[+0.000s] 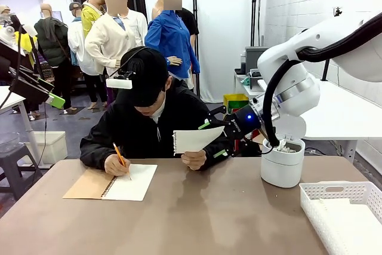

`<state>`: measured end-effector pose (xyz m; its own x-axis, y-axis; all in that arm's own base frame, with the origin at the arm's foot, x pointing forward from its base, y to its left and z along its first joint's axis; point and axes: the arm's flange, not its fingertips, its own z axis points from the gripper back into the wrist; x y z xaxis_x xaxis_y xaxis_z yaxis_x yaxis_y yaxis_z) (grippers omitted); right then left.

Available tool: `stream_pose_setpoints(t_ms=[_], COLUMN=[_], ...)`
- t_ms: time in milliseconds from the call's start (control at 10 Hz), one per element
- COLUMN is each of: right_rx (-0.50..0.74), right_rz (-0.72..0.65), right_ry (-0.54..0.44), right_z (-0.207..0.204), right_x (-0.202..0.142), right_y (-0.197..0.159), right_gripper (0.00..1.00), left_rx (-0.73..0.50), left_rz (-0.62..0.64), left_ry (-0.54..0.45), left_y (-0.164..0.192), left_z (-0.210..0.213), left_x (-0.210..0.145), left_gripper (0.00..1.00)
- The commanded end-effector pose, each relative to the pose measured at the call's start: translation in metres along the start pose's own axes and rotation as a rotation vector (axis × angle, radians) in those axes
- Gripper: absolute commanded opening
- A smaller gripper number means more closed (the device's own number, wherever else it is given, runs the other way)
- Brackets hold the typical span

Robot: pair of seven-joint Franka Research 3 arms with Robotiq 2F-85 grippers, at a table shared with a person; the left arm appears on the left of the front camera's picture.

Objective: Sort the paper based on its condition.
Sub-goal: If a person hands you a paper, place it in the Organizing basket , and if it's crumpled, put it in the Trash can.

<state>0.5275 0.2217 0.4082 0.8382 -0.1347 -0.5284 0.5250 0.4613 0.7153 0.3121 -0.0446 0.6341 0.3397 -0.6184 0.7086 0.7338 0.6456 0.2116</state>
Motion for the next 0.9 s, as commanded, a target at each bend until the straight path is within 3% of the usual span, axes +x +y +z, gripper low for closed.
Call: stream_pose_setpoints(t_ms=[0,200,700,800], right_rx=[0.059,0.081,0.075,0.070], right_rz=[0.000,0.061,0.081,0.081], right_ry=[0.064,0.096,0.073,0.070], right_z=[-0.0021,-0.0033,0.0018,0.0039], right_x=[-0.0012,-0.0010,0.0054,0.0067], right_y=[-0.0024,-0.0039,-0.0067,-0.0069], right_gripper=[1.00,1.00,0.01,0.00], left_rx=[0.012,0.012,0.012,0.012], left_rz=[0.006,0.006,0.006,0.006], left_ry=[0.004,0.004,0.004,0.004], left_y=[-0.0004,-0.0004,-0.0004,-0.0004], left_z=[-0.0001,-0.0001,-0.0001,-0.0001], left_x=[0.0000,0.0000,0.0000,0.0000], left_gripper=[1.00,1.00,1.00,1.00])
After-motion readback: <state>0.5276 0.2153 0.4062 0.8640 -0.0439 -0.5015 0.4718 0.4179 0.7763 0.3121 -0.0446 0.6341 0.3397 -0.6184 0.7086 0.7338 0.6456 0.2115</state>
